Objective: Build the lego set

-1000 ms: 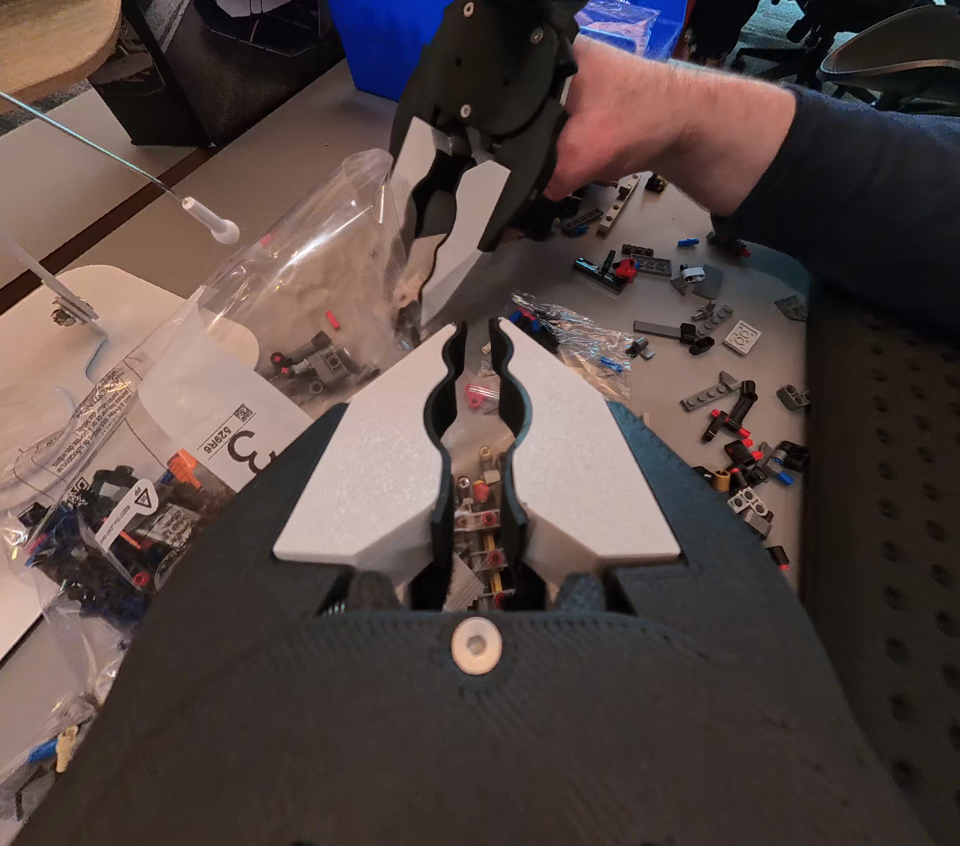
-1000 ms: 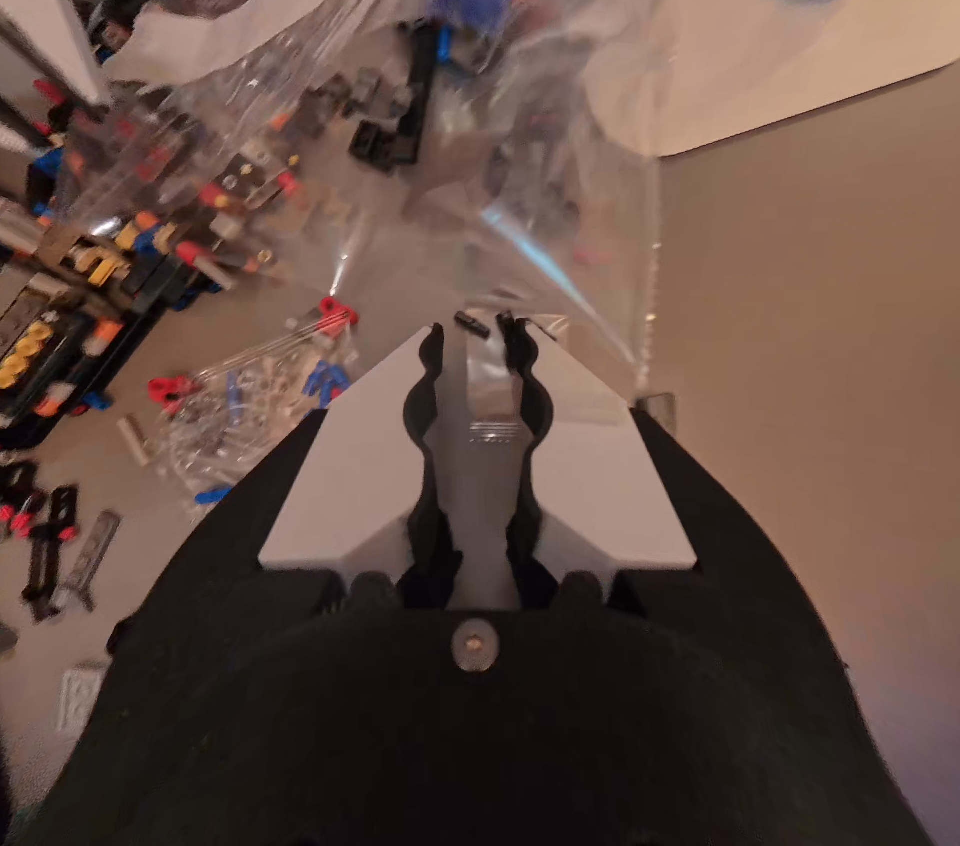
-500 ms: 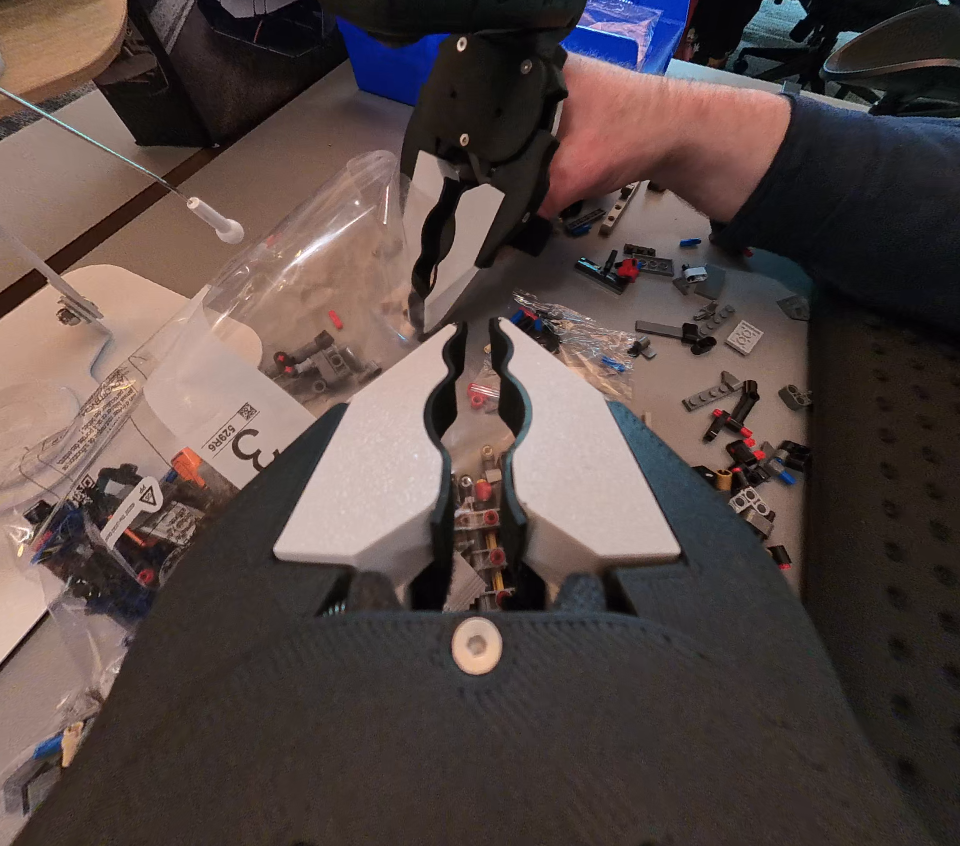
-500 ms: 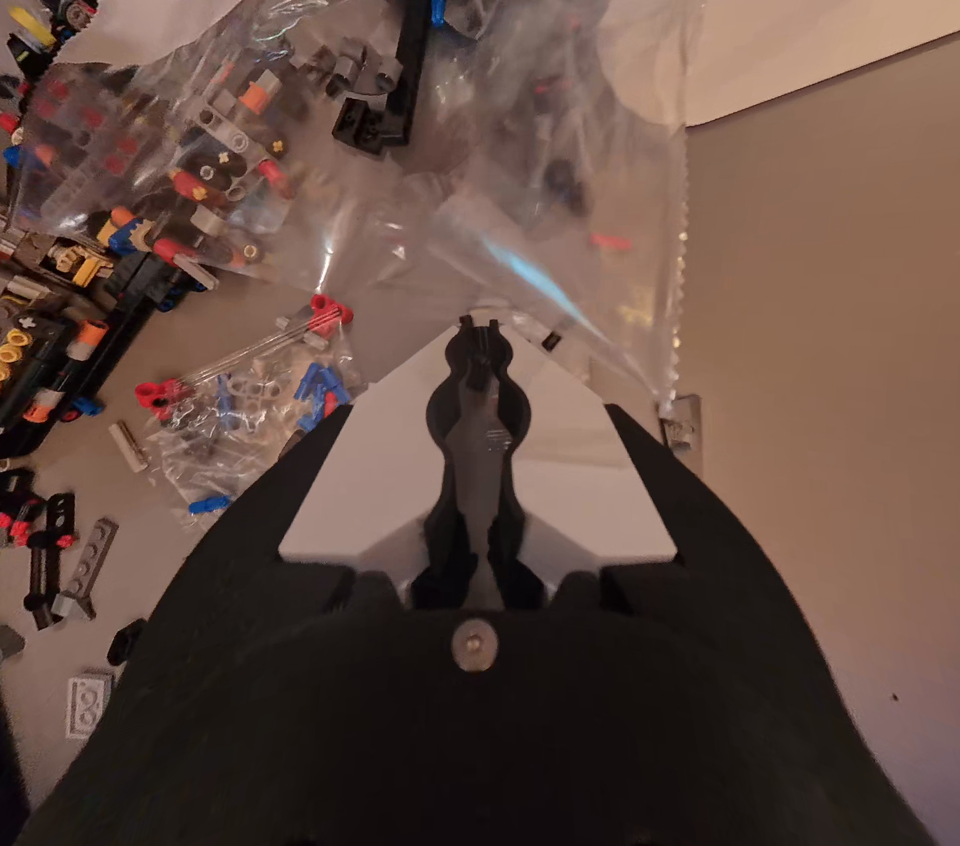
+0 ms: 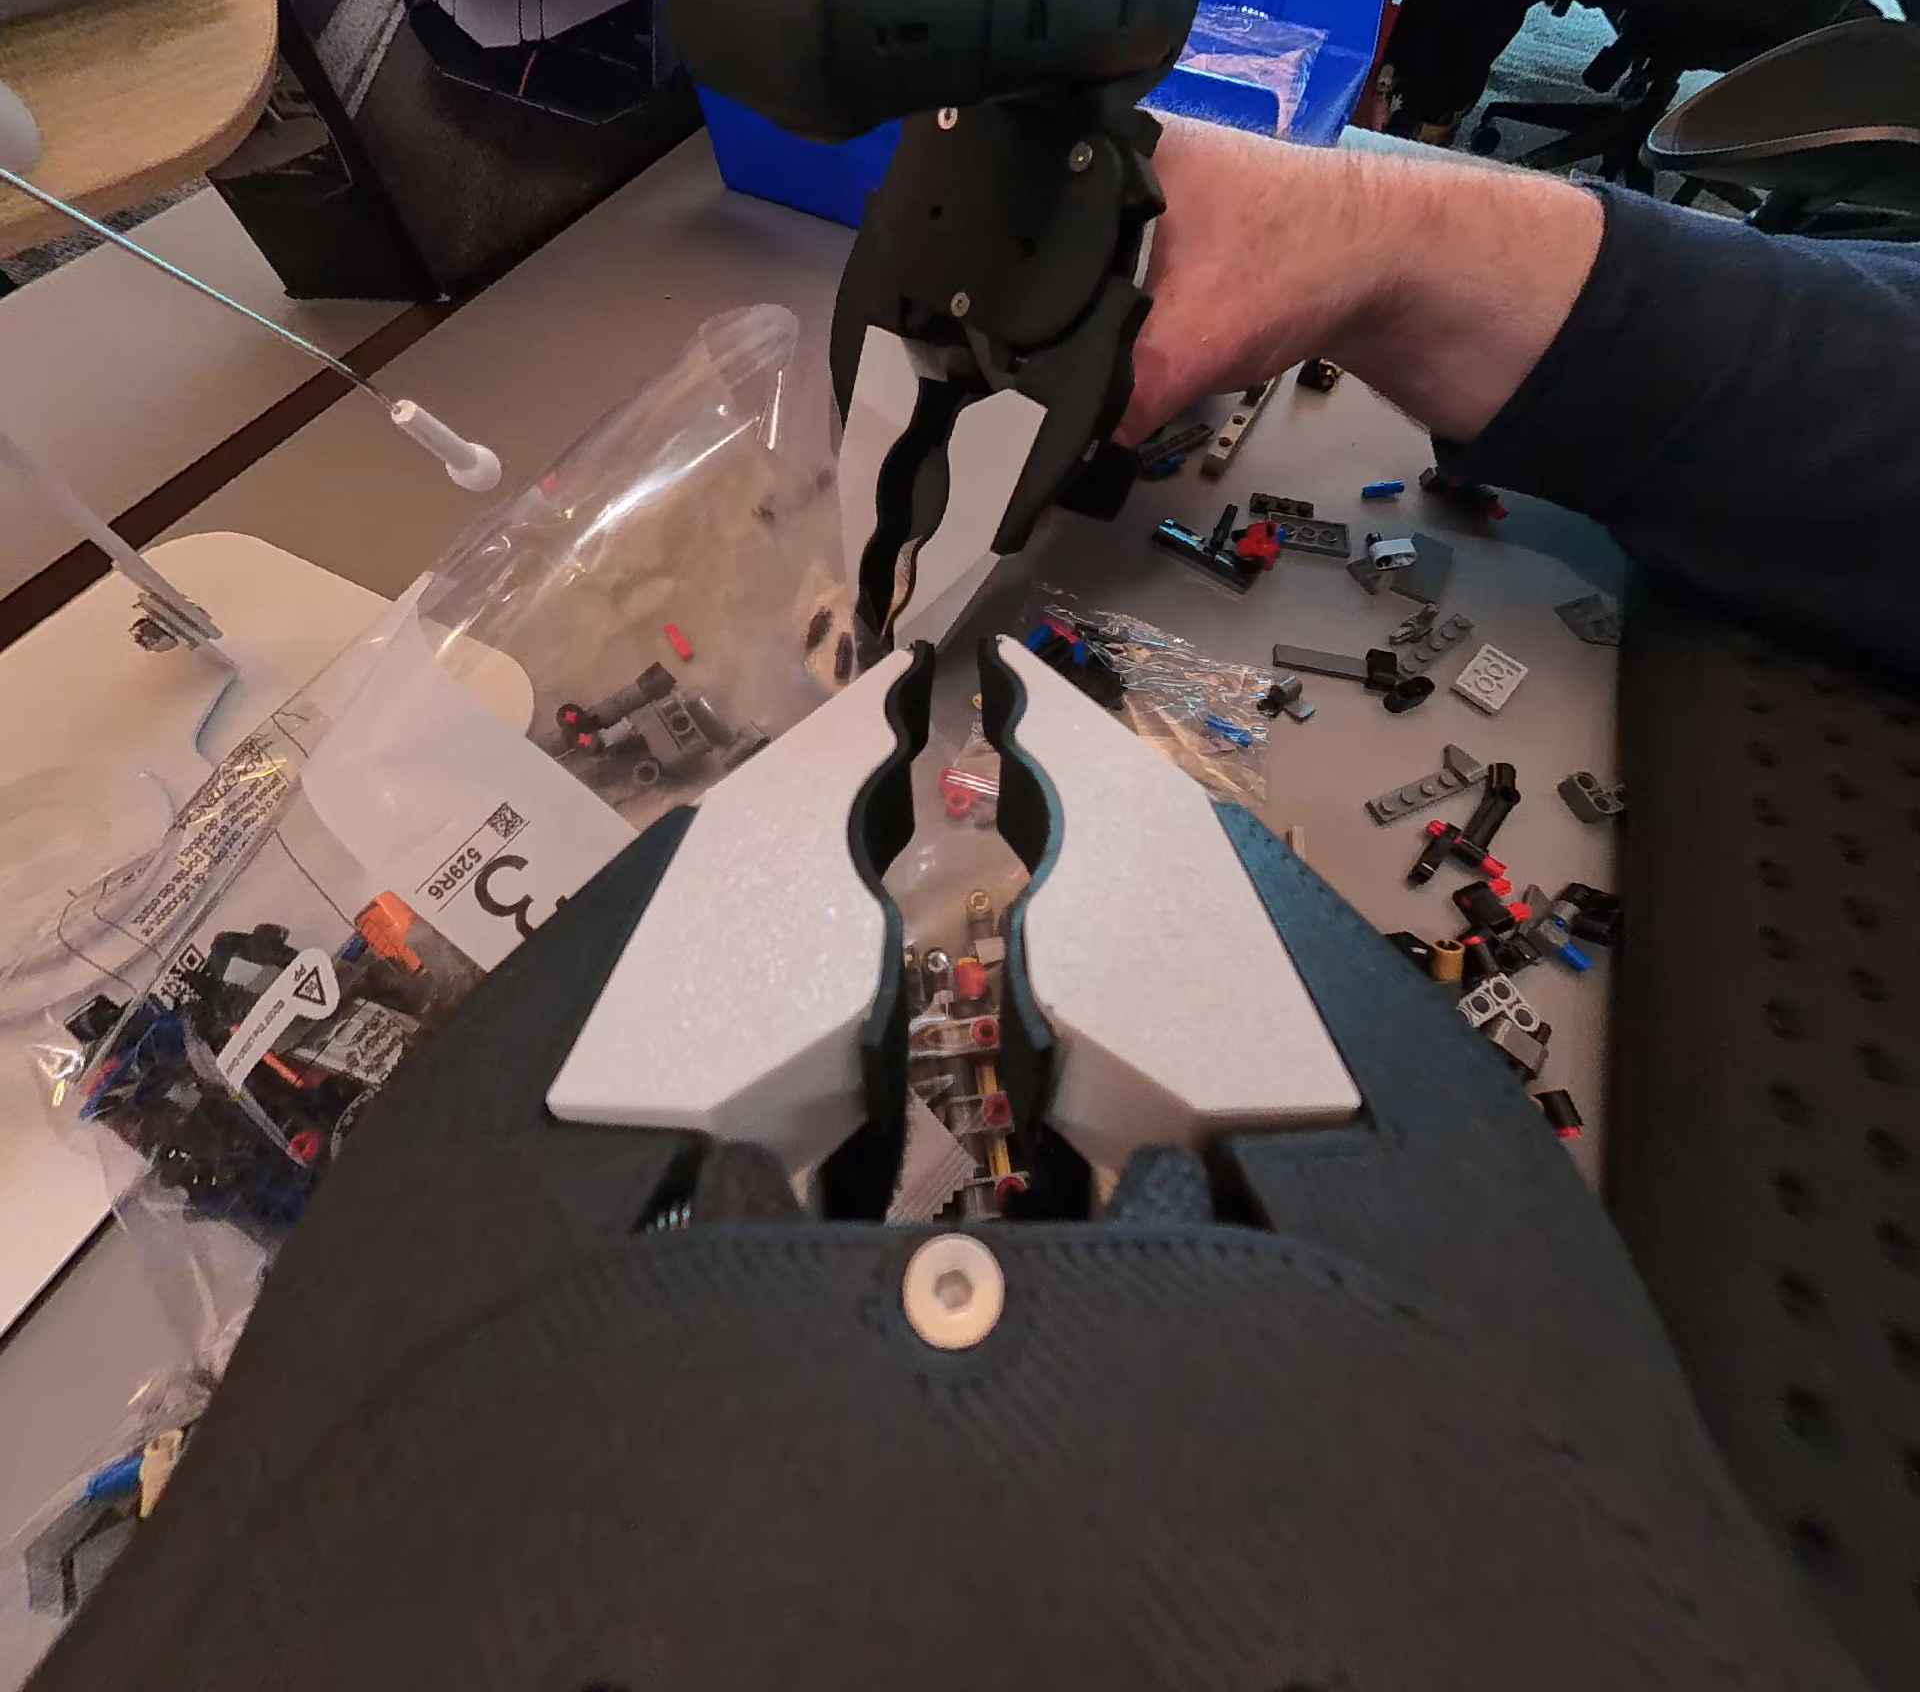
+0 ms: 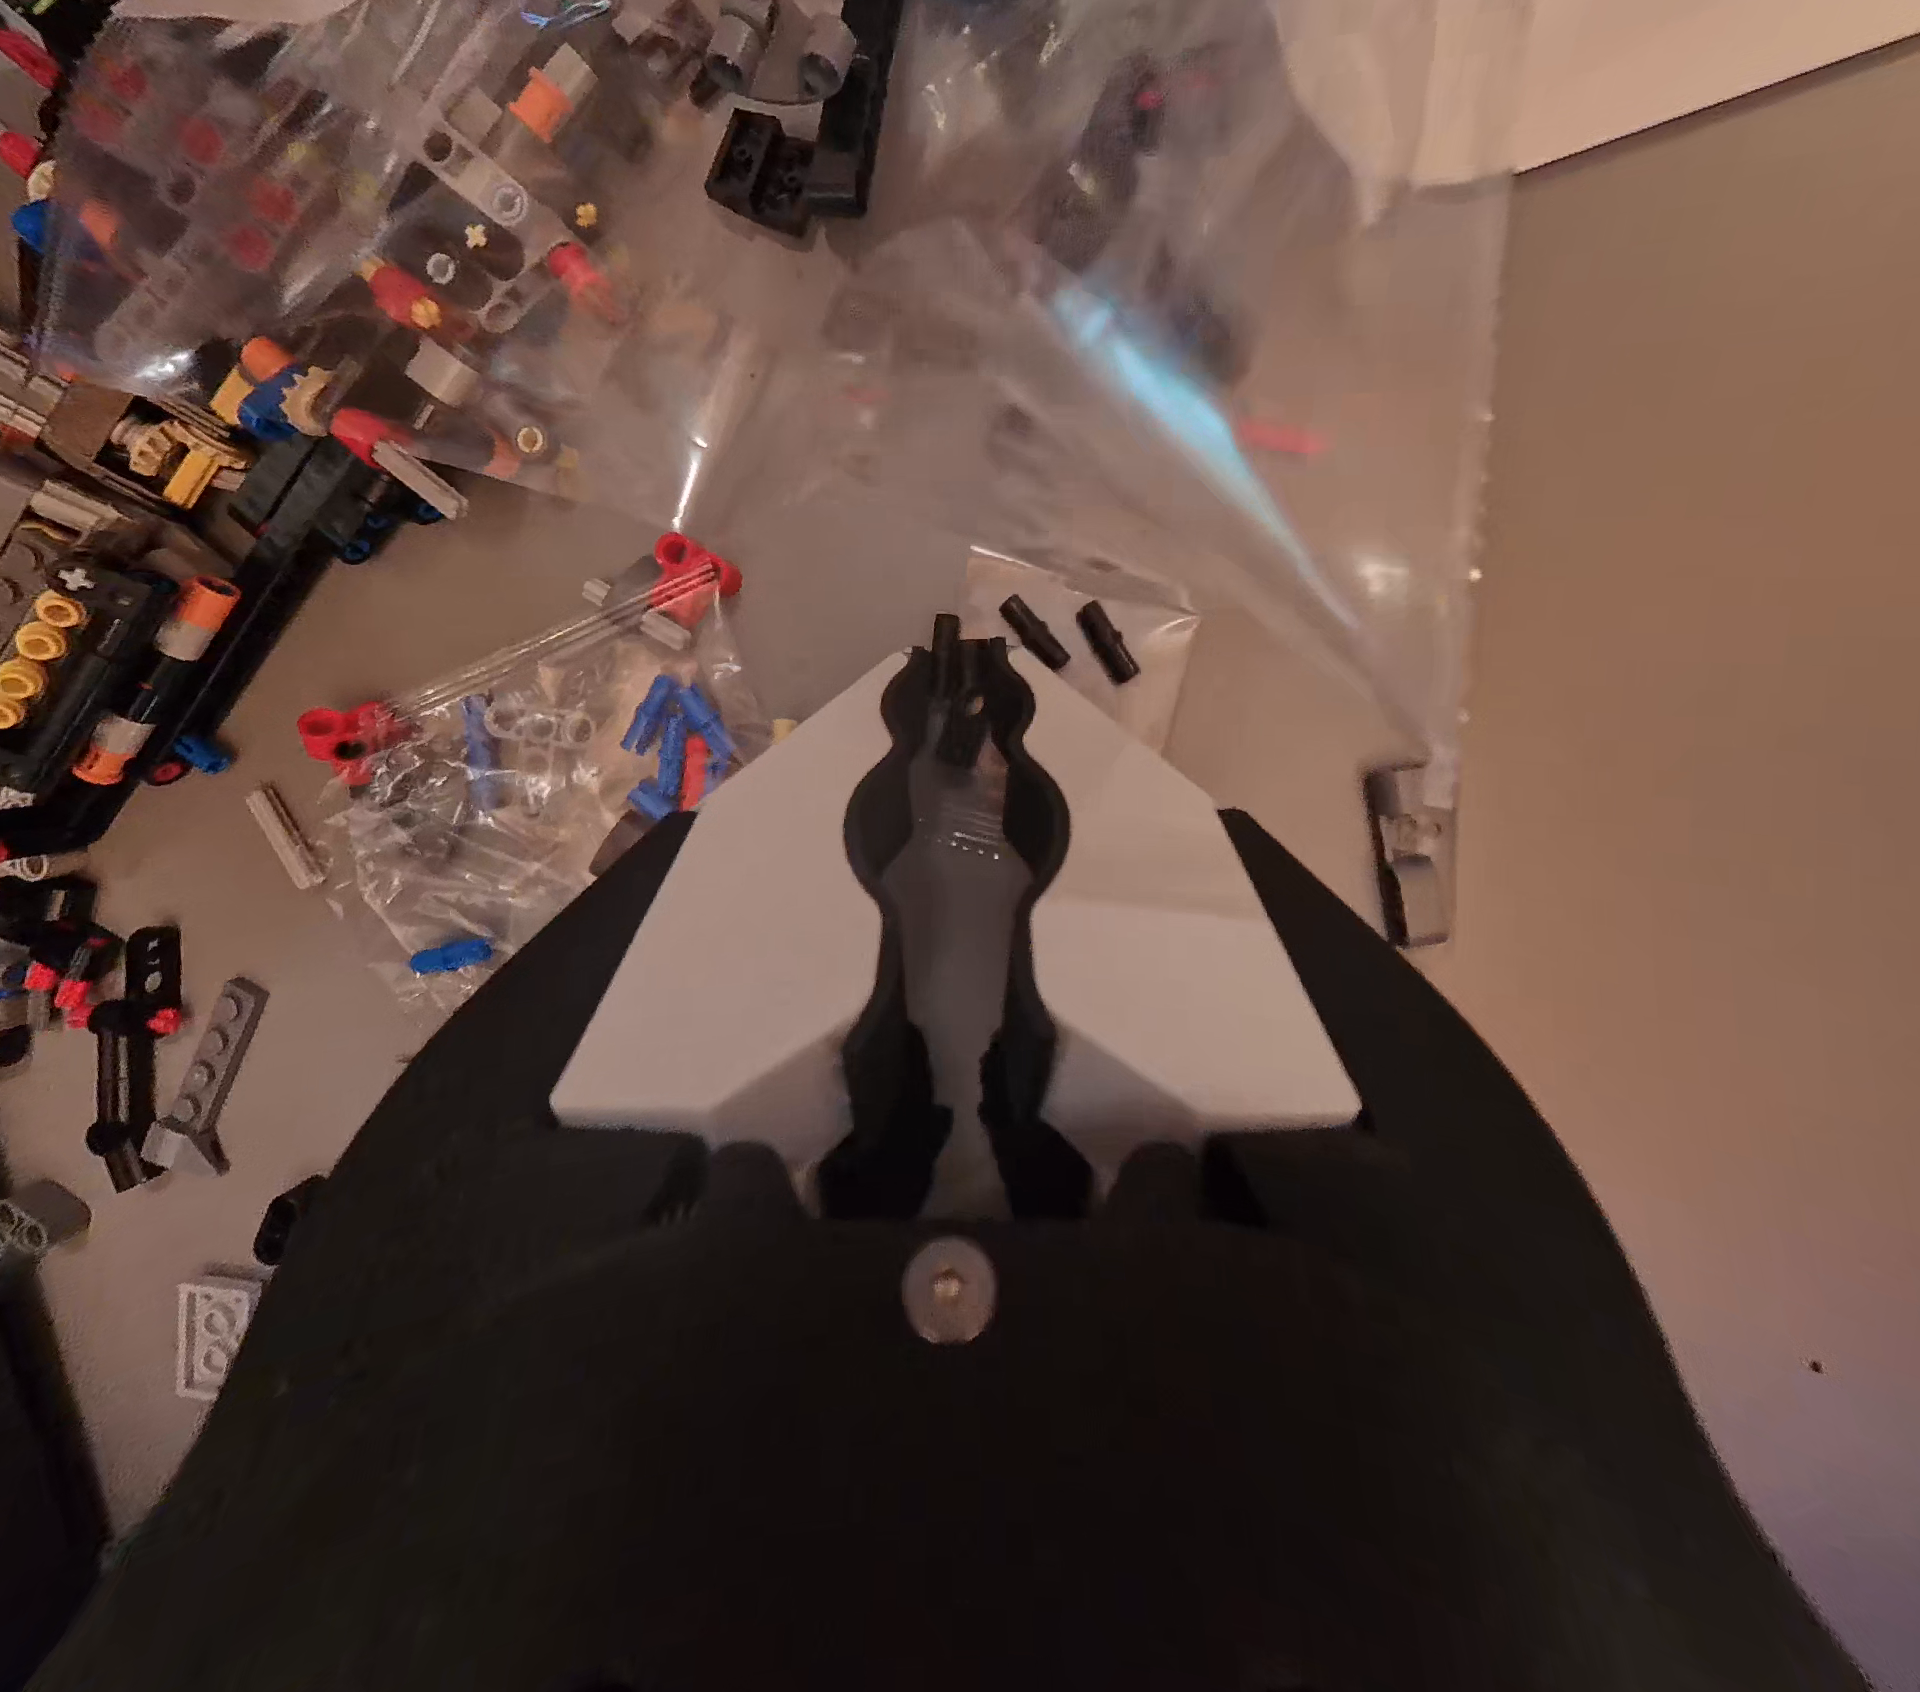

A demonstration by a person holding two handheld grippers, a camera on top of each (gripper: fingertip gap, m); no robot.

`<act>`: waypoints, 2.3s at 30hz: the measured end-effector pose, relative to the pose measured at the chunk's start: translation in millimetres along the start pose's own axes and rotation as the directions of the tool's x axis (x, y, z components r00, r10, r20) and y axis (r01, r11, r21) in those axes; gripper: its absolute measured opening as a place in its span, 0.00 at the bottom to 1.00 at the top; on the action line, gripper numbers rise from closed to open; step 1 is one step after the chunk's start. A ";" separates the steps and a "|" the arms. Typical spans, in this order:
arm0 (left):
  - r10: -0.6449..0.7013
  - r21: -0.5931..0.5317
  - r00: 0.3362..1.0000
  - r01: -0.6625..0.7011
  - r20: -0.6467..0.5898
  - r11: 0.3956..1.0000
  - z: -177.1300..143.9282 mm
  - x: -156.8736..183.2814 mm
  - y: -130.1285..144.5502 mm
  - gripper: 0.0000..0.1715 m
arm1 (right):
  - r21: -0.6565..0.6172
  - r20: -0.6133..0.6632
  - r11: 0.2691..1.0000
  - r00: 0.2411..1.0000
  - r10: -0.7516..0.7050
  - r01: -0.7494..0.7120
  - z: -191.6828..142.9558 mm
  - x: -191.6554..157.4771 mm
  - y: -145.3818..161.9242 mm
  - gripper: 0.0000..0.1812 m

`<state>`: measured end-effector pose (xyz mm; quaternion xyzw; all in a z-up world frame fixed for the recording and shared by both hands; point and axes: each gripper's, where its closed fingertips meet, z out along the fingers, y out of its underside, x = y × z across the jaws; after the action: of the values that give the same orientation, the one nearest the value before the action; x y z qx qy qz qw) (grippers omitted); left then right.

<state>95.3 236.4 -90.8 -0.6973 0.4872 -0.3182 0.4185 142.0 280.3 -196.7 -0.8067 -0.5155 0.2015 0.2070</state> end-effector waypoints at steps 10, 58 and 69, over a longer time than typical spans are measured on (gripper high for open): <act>0.000 -0.004 1.000 0.000 0.000 1.000 0.9 0.0 0.7 0.04 | 0.045 0.043 0.999 0.999 0.004 -0.006 -12.5 -9.4 -2.9 0.02; -0.143 0.128 0.979 0.125 0.143 0.984 -62.2 -67.1 0.9 0.06 | 0.139 -0.010 0.990 1.000 -0.008 0.010 -15.5 -16.7 -81.1 0.12; -0.144 0.128 0.981 0.128 0.132 0.983 -59.8 -64.7 0.6 0.06 | 0.123 -0.182 0.989 0.978 0.101 -0.080 -47.2 40.8 -35.5 0.10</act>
<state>23.2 281.1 -66.9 -0.7235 0.3877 -0.3247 0.4699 156.6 325.2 -142.7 -0.8316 -0.4439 0.1628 0.2914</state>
